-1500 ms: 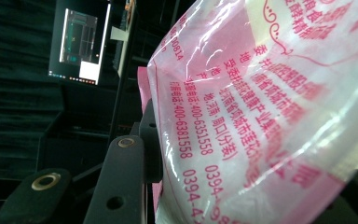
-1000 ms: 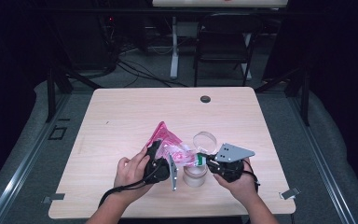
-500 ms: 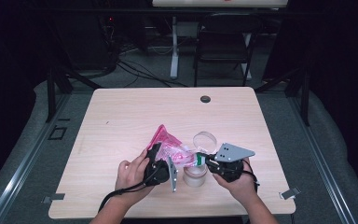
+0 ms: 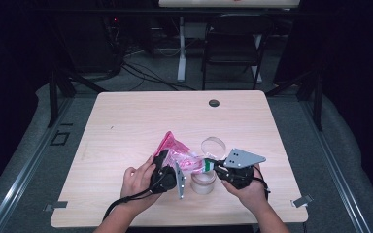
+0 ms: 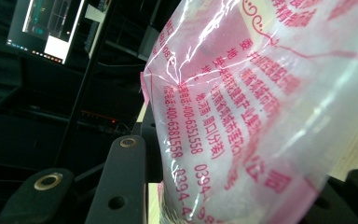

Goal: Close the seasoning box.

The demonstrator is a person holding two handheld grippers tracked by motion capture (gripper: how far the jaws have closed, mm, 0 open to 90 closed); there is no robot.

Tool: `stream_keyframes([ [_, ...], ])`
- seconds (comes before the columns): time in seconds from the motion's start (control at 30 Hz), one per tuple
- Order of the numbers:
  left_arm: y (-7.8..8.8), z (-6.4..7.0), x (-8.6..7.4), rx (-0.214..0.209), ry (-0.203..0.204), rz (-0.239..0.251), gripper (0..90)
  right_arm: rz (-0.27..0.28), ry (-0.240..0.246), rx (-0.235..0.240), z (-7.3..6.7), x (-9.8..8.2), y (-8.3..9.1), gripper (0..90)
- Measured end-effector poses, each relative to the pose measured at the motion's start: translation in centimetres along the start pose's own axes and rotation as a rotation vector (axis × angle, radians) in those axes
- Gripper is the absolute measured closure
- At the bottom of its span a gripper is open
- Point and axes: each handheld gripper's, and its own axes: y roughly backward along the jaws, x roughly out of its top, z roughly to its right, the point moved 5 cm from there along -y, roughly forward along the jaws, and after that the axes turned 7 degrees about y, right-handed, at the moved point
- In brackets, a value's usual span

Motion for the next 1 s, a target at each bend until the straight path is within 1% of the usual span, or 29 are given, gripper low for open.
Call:
stream_keyframes([
  [0.03,0.0,0.1,-0.1,-0.006,0.013,-0.001,66.2,0.001,-0.001,0.001,0.0,0.0,0.0,90.0],
  [0.07,0.0,0.2,-0.1,-0.008,0.020,0.003,66.3,0.002,-0.002,0.002,0.0,0.0,0.0,90.0],
  [0.13,0.0,0.2,-0.3,-0.017,0.030,-0.006,66.4,0.003,-0.002,0.003,-0.1,0.0,-0.1,90.0],
  [0.23,-0.1,0.2,-0.4,-0.028,0.057,-0.004,66.9,0.005,-0.003,0.003,-0.2,0.1,-0.2,90.0],
  [0.4,-0.2,0.3,-0.6,-0.064,0.113,-0.006,68.3,0.009,-0.003,0.006,-0.2,0.3,-0.4,90.0],
  [0.43,-0.2,0.5,-0.6,-0.070,0.134,0.003,68.7,0.009,-0.003,0.006,-0.3,0.3,-0.4,90.0],
  [0.53,-0.3,0.5,-0.7,-0.093,0.147,-0.005,69.6,0.013,-0.009,0.004,-0.2,0.3,-0.5,90.0],
  [0.57,-0.4,0.6,-0.7,-0.101,0.165,0.002,69.8,0.013,-0.009,0.002,-0.3,0.3,-0.4,90.0],
  [0.6,-0.5,0.7,-0.6,-0.107,0.193,0.014,70.0,0.014,-0.009,0.003,-0.3,0.3,-0.4,90.0],
  [0.63,-0.5,0.8,-0.6,-0.106,0.204,0.018,70.2,0.014,-0.009,0.002,-0.3,0.3,-0.5,90.0],
  [0.73,-0.5,1.0,-0.8,-0.111,0.211,0.017,70.5,0.014,-0.008,0.006,-0.3,0.3,-0.5,90.0],
  [0.77,-0.5,1.0,-0.9,-0.121,0.226,0.013,70.7,0.015,-0.008,0.007,-0.3,0.3,-0.5,90.0],
  [0.8,-0.5,1.0,-0.9,-0.130,0.227,0.005,70.7,0.017,-0.010,0.009,-0.3,0.3,-0.6,90.0],
  [1.0,-0.6,1.3,-1.3,-0.174,0.284,-0.003,71.3,0.011,-0.009,0.012,-0.5,0.2,-0.7,89.7],
])
